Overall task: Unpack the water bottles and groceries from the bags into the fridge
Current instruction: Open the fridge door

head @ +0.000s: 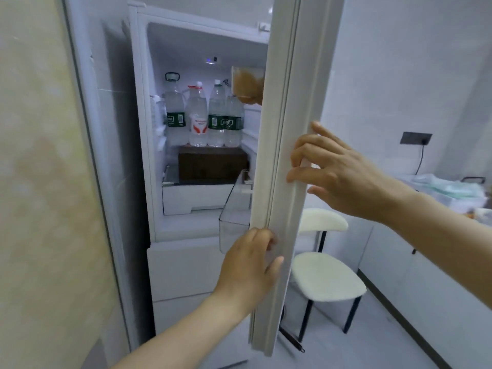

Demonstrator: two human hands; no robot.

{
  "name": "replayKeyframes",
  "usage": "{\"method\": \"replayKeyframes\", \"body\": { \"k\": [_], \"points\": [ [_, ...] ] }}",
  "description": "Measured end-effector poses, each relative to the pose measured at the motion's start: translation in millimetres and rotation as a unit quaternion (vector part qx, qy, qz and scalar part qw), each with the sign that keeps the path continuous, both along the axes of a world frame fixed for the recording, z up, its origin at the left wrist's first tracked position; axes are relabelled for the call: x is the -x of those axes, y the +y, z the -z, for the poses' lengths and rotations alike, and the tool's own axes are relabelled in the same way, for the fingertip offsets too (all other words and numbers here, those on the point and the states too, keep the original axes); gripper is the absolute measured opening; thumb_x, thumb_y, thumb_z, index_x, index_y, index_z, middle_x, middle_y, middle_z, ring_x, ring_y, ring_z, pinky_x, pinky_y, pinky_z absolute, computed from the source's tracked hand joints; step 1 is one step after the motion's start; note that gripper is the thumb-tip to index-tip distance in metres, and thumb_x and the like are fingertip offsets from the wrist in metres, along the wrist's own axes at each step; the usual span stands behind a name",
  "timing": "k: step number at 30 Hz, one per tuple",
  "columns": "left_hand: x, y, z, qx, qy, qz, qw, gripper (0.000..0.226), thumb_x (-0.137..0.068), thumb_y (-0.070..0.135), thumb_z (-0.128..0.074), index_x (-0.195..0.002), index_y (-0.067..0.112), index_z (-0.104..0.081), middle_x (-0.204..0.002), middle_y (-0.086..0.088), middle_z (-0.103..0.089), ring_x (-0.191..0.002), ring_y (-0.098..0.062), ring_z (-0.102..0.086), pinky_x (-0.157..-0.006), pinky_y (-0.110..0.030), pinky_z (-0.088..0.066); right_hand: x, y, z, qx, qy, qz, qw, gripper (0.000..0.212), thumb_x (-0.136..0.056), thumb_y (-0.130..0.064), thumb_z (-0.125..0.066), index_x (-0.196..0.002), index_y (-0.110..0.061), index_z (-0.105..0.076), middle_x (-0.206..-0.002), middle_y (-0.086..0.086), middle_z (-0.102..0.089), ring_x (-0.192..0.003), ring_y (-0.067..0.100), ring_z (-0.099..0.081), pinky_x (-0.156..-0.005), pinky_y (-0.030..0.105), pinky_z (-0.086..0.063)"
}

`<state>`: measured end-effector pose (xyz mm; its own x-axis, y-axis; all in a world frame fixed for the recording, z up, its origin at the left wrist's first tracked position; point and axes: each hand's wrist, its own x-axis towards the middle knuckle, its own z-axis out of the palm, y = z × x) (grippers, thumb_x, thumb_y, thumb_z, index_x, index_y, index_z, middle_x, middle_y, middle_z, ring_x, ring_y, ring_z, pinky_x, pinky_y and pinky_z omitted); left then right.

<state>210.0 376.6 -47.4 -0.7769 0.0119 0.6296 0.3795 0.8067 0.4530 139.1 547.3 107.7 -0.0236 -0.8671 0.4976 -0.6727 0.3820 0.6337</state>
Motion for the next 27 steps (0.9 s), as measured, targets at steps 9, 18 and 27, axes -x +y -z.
{"method": "replayKeyframes", "body": {
  "k": [9,18,27],
  "points": [
    [35.7,36.8,0.2,0.105,0.014,-0.022,0.994,0.037,-0.081,0.021,-0.066,-0.115,0.01,-0.061,-0.112,-0.005,-0.059,-0.108,-0.024,-0.052,-0.093,-0.027,-0.037,-6.2,96.1,15.6,0.0,-0.045,0.095,0.994,0.051,-0.072,-0.019,-0.078,-0.121,-0.014,-0.064,-0.117,0.009,-0.056,-0.126,0.028,-0.046,-0.12,0.043,-0.018],
    [75.2,96.9,4.6,0.154,-0.045,-0.03,0.987,0.029,-0.092,0.029,-0.051,-0.115,0.015,-0.06,-0.11,0.0,-0.062,-0.105,-0.019,-0.054,-0.115,-0.032,-0.019,27.3,177.1,30.2,0.055,-0.047,0.115,0.991,0.039,-0.083,-0.031,-0.069,-0.117,-0.012,-0.064,-0.115,0.01,-0.058,-0.127,0.029,-0.046,-0.117,0.044,-0.027],
    [121.1,157.7,13.0,0.181,-0.041,-0.014,0.983,0.014,-0.091,0.012,-0.052,-0.093,0.012,-0.066,-0.083,-0.003,-0.066,-0.082,-0.021,-0.059,-0.114,-0.04,-0.019,59.6,211.8,51.5,0.227,-0.089,0.151,0.958,0.043,-0.075,-0.044,-0.073,-0.096,-0.008,-0.06,-0.106,0.01,-0.054,-0.114,0.031,-0.049,-0.078,0.039,-0.051]
  ]
}}
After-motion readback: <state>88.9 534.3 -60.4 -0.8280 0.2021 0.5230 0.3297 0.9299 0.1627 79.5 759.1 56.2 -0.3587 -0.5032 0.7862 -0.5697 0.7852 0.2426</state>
